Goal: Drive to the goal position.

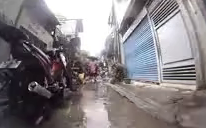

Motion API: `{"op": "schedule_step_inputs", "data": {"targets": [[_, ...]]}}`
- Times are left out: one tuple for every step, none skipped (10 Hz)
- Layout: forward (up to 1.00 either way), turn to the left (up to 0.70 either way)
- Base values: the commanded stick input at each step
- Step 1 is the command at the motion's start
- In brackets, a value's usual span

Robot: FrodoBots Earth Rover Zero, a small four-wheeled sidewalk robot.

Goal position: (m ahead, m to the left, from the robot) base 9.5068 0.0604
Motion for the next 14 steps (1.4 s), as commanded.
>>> {"op": "schedule_step_inputs", "data": {"targets": [[0.99,-0.14],[0.99,0.00],[0.99,0.00],[0.99,0.00],[0.99,-0.07],[0.99,-0.34],[0.99,0.00],[0.99,0.00],[0.99,0.00],[0.99,0.00],[0.99,0.00],[0.99,0.00],[0.99,0.00],[0.99,0.35]]}}
